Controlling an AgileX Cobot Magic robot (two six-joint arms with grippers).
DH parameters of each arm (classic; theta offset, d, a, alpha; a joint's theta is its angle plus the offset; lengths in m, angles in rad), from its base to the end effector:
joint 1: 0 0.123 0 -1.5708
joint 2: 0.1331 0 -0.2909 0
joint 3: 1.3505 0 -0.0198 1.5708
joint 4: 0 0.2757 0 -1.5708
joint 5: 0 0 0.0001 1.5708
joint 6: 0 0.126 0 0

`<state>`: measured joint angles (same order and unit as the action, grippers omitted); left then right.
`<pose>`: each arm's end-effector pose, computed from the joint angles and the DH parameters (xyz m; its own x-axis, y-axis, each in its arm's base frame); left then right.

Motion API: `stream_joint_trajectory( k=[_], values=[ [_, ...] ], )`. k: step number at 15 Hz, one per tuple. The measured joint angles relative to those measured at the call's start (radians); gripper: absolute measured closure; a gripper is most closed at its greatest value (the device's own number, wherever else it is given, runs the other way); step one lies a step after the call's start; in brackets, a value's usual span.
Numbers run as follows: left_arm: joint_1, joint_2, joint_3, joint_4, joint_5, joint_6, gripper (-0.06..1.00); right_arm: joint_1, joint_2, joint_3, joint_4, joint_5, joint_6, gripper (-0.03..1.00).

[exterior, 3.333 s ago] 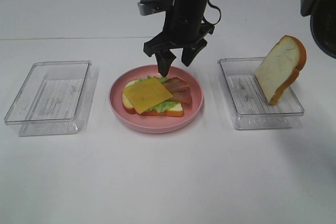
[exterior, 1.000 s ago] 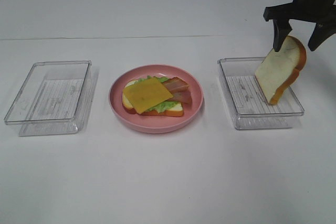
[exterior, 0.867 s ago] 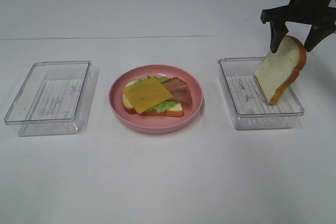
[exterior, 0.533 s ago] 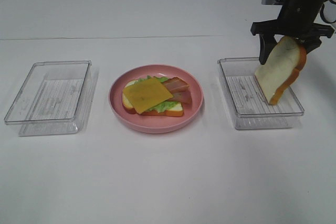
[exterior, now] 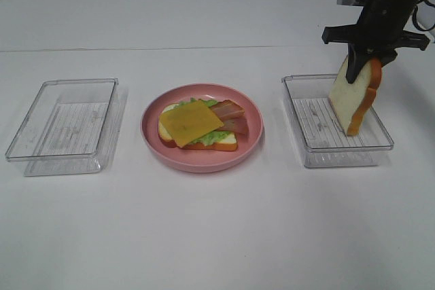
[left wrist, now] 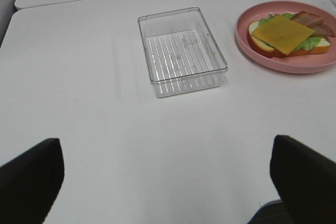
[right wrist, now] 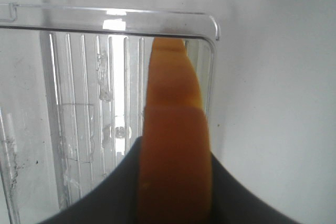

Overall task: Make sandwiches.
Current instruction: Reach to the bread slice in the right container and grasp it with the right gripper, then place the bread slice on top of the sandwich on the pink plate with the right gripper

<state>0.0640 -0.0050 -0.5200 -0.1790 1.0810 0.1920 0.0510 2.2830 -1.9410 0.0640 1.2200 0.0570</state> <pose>0.0383 -0.0174 0.2792 -0.4341 0.0779 -0.8975 0.1243 0.9919 0.0260 0.5004 0.0331 0.1405 -0.9954 0.0281 -0.0915 0.0220 0.9975 0.0672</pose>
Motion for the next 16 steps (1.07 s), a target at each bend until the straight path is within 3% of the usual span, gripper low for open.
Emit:
stream_joint_trajectory(
  k=[6, 12, 16],
  values=[
    [0.000, 0.000, 0.000, 0.000, 0.000, 0.000, -0.05, 0.000, -0.094, 0.000, 0.028, 0.005, 0.002, 0.74],
    [0.000, 0.000, 0.000, 0.000, 0.000, 0.000, -0.05, 0.000, -0.326, 0.003, 0.239, 0.002, 0.038, 0.74],
    [0.000, 0.000, 0.000, 0.000, 0.000, 0.000, -0.05, 0.015, -0.414, 0.134, 0.314, 0.001, 0.044, 0.74]
  ],
)
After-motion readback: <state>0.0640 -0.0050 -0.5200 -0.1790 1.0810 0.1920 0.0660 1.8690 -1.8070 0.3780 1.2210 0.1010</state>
